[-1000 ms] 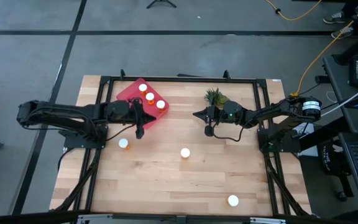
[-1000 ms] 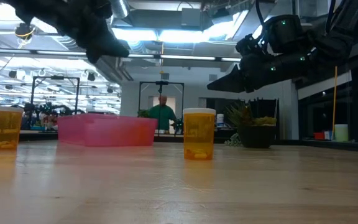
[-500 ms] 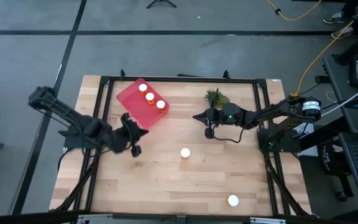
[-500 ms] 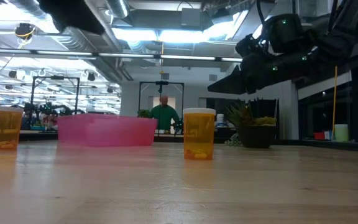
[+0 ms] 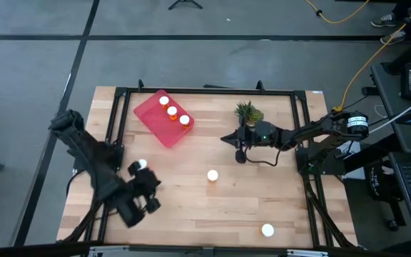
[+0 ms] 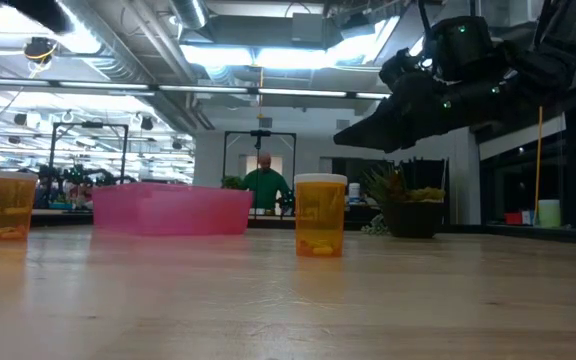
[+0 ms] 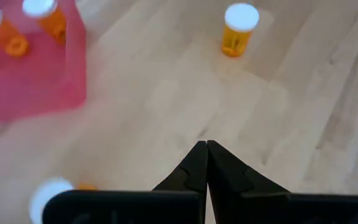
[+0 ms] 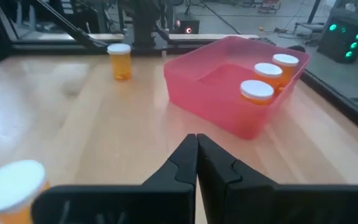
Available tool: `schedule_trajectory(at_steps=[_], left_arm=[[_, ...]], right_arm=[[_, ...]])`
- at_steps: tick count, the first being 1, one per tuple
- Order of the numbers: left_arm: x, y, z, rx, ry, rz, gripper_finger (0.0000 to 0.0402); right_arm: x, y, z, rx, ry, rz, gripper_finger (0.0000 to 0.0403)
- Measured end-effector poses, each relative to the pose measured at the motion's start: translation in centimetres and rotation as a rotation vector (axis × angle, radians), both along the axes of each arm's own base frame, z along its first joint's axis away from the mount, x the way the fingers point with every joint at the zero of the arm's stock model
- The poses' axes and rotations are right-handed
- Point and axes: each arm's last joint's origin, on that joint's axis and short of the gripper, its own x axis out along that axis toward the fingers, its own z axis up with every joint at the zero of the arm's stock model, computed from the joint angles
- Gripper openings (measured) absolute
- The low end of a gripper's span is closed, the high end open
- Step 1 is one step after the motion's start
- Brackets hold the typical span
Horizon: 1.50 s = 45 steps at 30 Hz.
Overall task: Pick and place pill bottles into a basket
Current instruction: Put the top orange pill bottle into the red container
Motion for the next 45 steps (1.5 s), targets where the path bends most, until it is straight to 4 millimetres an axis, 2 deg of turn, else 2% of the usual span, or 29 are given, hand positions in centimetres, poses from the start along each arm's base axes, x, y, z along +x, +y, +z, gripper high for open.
schedule_trajectory(at_steps=[7, 11, 19, 31, 36, 45], left_arm=[[-3.8, -3.8, -2.4, -0.021, -0.132, 0.152, 0.0002], [-4.6, -4.6, -4.5, 0.033, -0.081, 0.234, 0.0002], [-3.8, -4.7, -7.1, 0.095, 0.014, 0.367, 0.0002], [-2.8, -4.3, -7.4, 0.113, 0.026, 0.371, 0.0010], [-2.8, -4.3, -7.3, 0.126, 0.039, 0.353, 0.0052], [-2.8, -4.3, -7.4, 0.131, 0.053, 0.341, 0.0172]], right_arm=[[0.2, 1.4, 0.3, 0.036, -0.029, 0.046, 0.0011], [0.3, 2.3, 0.3, 0.035, -0.029, 0.071, 0.0011], [0.3, 3.4, 0.3, 0.035, -0.029, 0.109, 0.0011], [0.3, 3.5, 0.3, 0.056, -0.031, 0.106, 0.0011], [0.3, 3.5, 0.3, 0.057, -0.031, 0.106, 0.0011], [0.3, 3.5, 0.3, 0.060, -0.031, 0.107, 0.0011]])
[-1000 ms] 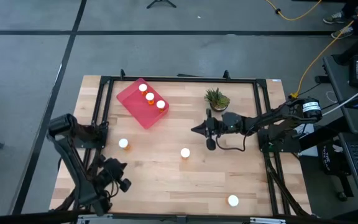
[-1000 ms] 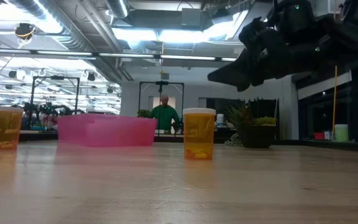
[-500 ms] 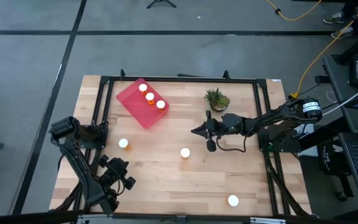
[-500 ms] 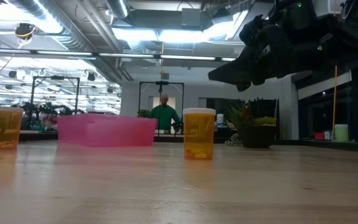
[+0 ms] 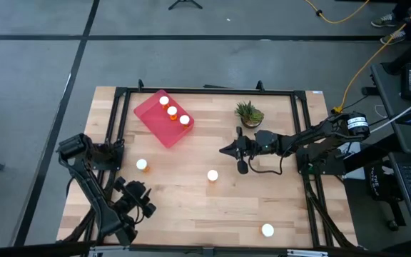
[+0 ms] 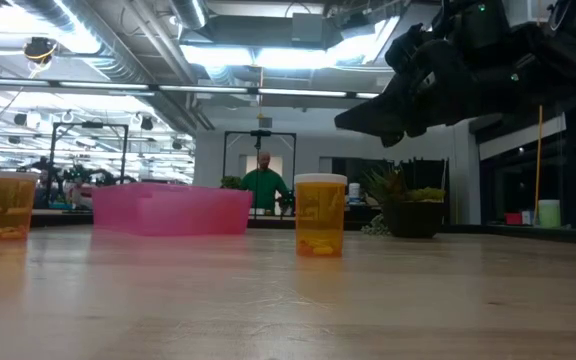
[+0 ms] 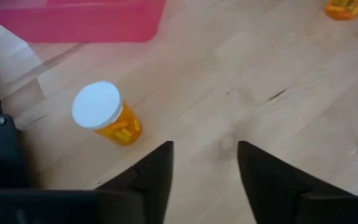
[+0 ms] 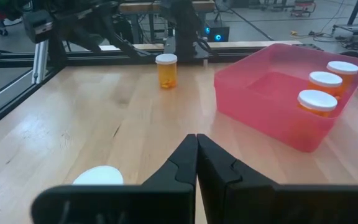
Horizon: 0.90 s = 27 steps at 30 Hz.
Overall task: Pick and place pill bottles into a basket
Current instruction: Put the top orange pill bottle into the red container
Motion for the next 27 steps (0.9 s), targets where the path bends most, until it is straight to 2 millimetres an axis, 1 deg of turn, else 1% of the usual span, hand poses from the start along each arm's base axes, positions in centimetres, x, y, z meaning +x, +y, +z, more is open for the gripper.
schedule_trajectory(at_steps=[5, 9, 16, 20, 27], left_arm=[[0.0, 0.0, 0.0, -0.003, 0.003, 0.001, 0.0228], [0.0, 0.0, -0.1, -0.012, -0.001, 0.016, 0.0254], [-1.3, 0.2, -1.4, -0.043, -0.123, 0.110, 0.0256], [-1.5, 0.6, -3.0, -0.047, -0.097, 0.142, 0.0253], [-1.2, 2.0, -5.2, 0.050, -0.046, 0.174, 0.0253]], right_arm=[[0.0, 0.0, 0.0, 0.000, 0.000, 0.001, 0.0011], [0.0, 0.0, 0.0, 0.001, 0.000, 0.003, 0.0011], [0.0, 0.0, 0.0, 0.001, 0.000, 0.003, 0.0011], [0.0, 0.0, 0.0, 0.000, -0.001, 0.002, 0.0011], [0.0, 0.0, 0.0, 0.000, -0.001, 0.002, 0.0011]])
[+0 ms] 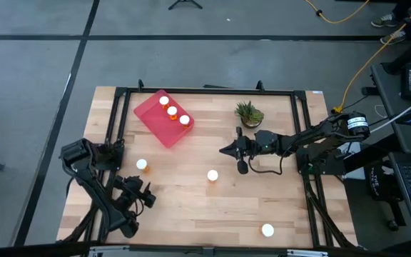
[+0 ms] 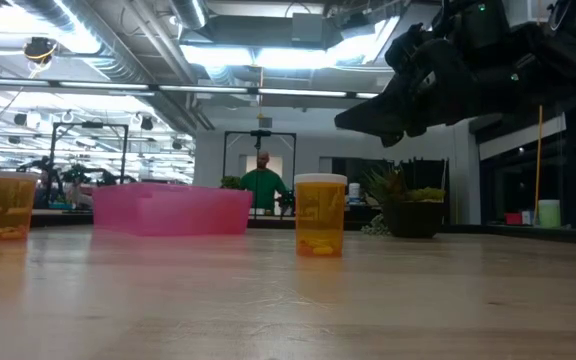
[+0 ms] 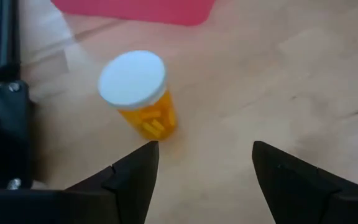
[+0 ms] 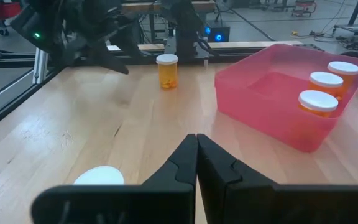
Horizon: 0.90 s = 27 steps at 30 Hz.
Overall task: Pick and place pill bottles into a basket
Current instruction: Put the top orange pill bottle into the red container
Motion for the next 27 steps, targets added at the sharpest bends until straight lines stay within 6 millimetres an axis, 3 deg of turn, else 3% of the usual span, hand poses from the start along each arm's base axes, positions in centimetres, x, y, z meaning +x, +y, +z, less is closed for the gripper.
schedule_trajectory(at_steps=[15, 27], left_arm=[[-0.5, 1.7, -4.4, -0.099, -0.063, -0.003, 0.0253], [-0.9, 2.4, -5.0, -0.080, -0.072, -0.017, 0.0253]], right_arm=[[0.0, 0.0, 0.0, 0.000, 0.000, 0.000, 0.0011], [0.0, 0.0, 0.0, 0.000, 0.000, 0.000, 0.0011]])
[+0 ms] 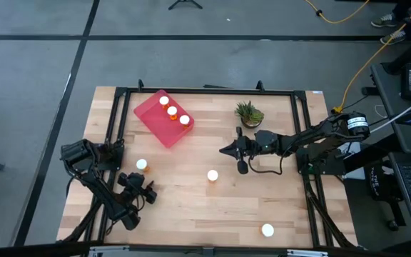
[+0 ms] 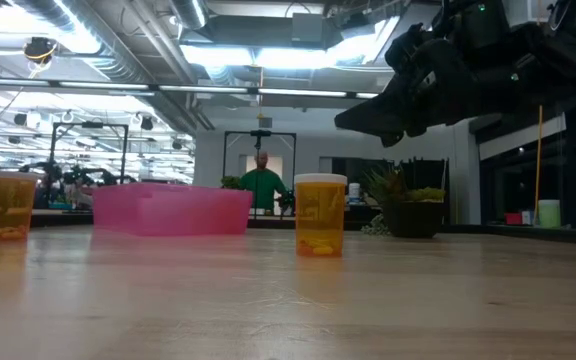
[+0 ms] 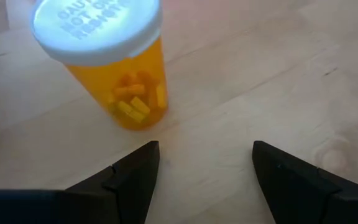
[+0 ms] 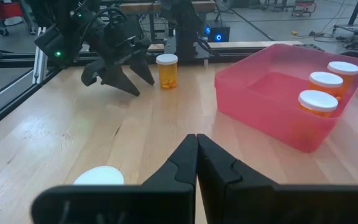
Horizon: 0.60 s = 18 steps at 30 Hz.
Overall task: Pick and place pill bottles into a basket
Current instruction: Put the top orange pill bottle into the red container
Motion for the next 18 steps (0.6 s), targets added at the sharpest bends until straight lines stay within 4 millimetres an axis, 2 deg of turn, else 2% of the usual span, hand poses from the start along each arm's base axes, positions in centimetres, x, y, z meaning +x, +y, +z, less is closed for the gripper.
schedule_trajectory(at_steps=[4, 10, 18], left_arm=[[0.0, -0.1, 0.2, -0.005, 0.028, 0.013, 0.0253], [0.0, -0.5, 1.6, 0.030, 0.143, 0.065, 0.0253], [0.8, -1.0, 2.4, 0.043, 0.088, 0.042, 0.0253]], right_arm=[[0.0, 0.0, 0.0, -0.001, 0.000, 0.000, 0.0011], [0.0, 0.0, 0.0, 0.000, 0.000, 0.000, 0.0011], [0.0, 0.0, 0.0, 0.000, 0.000, 0.000, 0.0011]])
